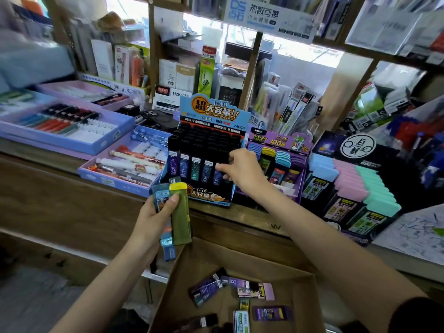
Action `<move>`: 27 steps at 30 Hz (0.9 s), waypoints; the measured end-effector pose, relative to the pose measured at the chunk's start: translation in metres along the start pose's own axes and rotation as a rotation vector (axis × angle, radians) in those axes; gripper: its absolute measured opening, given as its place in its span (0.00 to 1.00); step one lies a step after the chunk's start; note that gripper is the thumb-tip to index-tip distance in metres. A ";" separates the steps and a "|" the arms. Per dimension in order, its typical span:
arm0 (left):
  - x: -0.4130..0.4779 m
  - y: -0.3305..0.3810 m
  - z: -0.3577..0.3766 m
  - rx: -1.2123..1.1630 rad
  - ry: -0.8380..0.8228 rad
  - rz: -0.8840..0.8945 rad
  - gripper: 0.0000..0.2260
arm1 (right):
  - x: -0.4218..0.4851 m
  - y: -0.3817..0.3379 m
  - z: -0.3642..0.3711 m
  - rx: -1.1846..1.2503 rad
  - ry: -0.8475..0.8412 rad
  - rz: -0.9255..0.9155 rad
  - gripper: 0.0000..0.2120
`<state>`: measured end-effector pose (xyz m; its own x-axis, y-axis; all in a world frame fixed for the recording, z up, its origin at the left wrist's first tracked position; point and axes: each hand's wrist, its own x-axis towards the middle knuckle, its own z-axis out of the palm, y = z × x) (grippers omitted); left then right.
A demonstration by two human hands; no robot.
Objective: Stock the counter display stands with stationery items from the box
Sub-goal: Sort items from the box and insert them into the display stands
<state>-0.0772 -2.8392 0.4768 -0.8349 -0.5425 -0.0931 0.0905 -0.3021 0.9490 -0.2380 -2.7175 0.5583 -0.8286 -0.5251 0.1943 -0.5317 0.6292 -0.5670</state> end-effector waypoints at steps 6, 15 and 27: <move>-0.001 0.003 0.005 -0.018 -0.016 0.007 0.05 | -0.012 -0.003 0.002 -0.221 0.061 -0.051 0.22; -0.004 0.009 0.029 -0.079 -0.108 -0.034 0.14 | -0.079 -0.010 0.014 0.554 -0.234 0.112 0.06; -0.007 0.001 0.073 -0.031 -0.114 0.016 0.07 | -0.106 0.016 -0.002 1.001 -0.123 0.263 0.02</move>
<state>-0.1112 -2.7786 0.5007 -0.8894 -0.4551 -0.0418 0.1190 -0.3190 0.9403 -0.1584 -2.6507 0.5302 -0.8437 -0.5305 -0.0823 0.0977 -0.0010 -0.9952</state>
